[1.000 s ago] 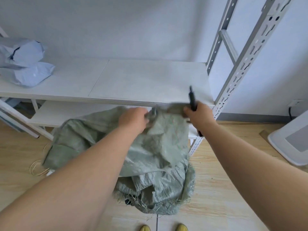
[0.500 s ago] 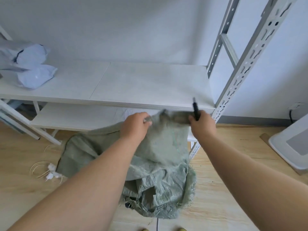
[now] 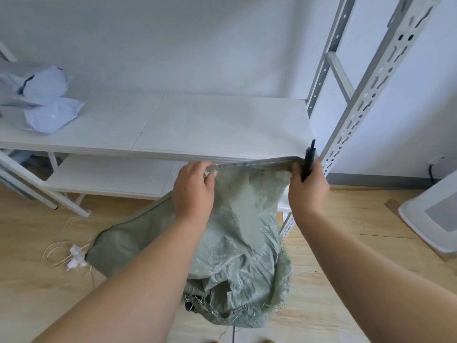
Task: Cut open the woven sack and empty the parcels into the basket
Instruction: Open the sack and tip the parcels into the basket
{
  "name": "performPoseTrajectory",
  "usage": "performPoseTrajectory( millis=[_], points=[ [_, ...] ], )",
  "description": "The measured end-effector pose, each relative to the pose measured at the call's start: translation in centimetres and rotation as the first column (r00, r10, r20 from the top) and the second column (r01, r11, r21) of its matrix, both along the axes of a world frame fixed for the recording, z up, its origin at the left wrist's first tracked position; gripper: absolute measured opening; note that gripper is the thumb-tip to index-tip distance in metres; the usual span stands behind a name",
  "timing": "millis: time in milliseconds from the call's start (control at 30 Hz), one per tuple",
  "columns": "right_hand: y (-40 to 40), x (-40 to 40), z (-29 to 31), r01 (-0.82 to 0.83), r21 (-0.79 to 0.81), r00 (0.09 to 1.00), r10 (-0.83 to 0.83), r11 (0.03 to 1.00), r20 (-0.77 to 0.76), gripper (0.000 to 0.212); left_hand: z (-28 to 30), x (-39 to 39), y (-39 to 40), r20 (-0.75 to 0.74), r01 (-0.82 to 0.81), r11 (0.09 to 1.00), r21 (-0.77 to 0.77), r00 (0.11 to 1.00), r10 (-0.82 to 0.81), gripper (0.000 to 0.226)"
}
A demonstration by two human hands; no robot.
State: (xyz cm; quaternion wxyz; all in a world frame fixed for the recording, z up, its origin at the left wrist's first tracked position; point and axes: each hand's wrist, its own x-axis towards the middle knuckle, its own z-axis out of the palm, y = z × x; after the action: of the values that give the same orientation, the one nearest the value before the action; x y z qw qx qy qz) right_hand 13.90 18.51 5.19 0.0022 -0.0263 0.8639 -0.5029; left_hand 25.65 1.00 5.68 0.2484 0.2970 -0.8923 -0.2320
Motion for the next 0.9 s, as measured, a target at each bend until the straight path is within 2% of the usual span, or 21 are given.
performPoseTrajectory(
  millis=[33,100,133,200,233,267,300,333,367,400,433,467,567,667,800,900],
  points=[
    [0.0,-0.2,0.1,0.001,-0.013,1.000,-0.001,1.000,-0.001,0.020,0.0,-0.1,-0.2,0.002,0.017,1.000,-0.003,1.000,-0.017,0.018],
    [0.1,-0.4,0.1,-0.117,0.097,0.991,0.110,0.988,0.074,0.016,-0.4,0.0,-0.6,0.190,0.091,0.995,0.047,0.977,-0.098,0.017],
    [0.1,-0.5,0.1,-0.135,0.129,0.988,0.124,0.982,0.089,0.015,-0.5,0.1,-0.8,0.215,0.087,0.993,0.076,0.971,-0.101,0.017],
    [0.2,-0.5,0.0,-0.061,0.115,0.998,0.058,0.991,0.035,0.018,-0.2,0.2,-1.1,0.013,0.042,0.998,0.055,0.999,-0.043,0.019],
    [0.3,-0.5,-0.1,-0.036,0.122,0.999,0.035,0.992,0.010,0.019,-0.2,0.1,-1.3,-0.035,0.037,0.999,0.036,0.999,-0.036,0.020],
    [0.5,-0.6,-0.4,-0.056,0.191,0.998,0.052,0.980,0.023,0.019,-0.3,0.1,-1.5,0.046,0.050,0.999,0.021,0.998,-0.051,0.021],
    [0.7,-0.5,-0.7,-0.096,0.282,0.994,0.079,0.955,0.072,0.018,-0.6,0.2,-1.7,0.234,0.057,0.998,0.002,0.971,-0.056,0.024],
    [1.0,-0.6,-1.0,-0.113,0.340,0.990,0.077,0.933,0.118,0.018,-1.0,0.5,-2.0,0.439,0.033,0.999,-0.021,0.898,-0.020,0.027],
    [1.4,-0.8,-1.3,-0.091,0.353,0.988,0.041,0.931,0.147,0.019,-1.5,1.0,-2.5,0.572,-0.032,0.999,-0.042,0.818,0.051,0.028],
    [1.8,-1.1,-1.6,-0.055,0.352,0.987,-0.003,0.934,0.163,0.020,-1.7,1.5,-2.9,0.650,-0.094,0.994,-0.052,0.753,0.105,0.028],
    [2.1,-1.3,-1.8,-0.016,0.345,0.985,-0.045,0.938,0.168,0.021,-2.2,2.2,-3.3,0.671,-0.154,0.987,-0.053,0.727,0.149,0.026],
    [2.3,-1.3,-1.9,0.004,0.346,0.984,-0.065,0.938,0.164,0.022,-2.6,2.8,-3.7,0.654,-0.193,0.980,-0.046,0.736,0.176,0.024],
    [1.5,-1.0,-1.4,-0.006,0.328,0.991,-0.037,0.945,0.125,0.020,-2.5,2.9,-3.5,0.484,-0.211,0.974,0.081,0.862,0.147,0.019],
    [-1.1,0.4,0.2,-0.102,0.250,0.995,0.103,0.963,0.007,0.021,-1.1,1.4,-2.3,0.333,-0.081,0.988,0.132,0.942,0.032,0.016],
    [-5.2,3.8,2.3,-0.409,0.044,0.908,0.411,0.912,-0.075,0.012,0.3,-0.3,0.1,0.180,0.141,0.975,0.173,0.969,-0.172,0.019],
    [-6.5,4.8,2.9,-0.508,0.075,0.851,0.514,0.858,-0.108,0.037,1.1,-0.6,1.4,0.160,0.183,0.960,0.211,0.963,-0.219,0.026]
  ],
)
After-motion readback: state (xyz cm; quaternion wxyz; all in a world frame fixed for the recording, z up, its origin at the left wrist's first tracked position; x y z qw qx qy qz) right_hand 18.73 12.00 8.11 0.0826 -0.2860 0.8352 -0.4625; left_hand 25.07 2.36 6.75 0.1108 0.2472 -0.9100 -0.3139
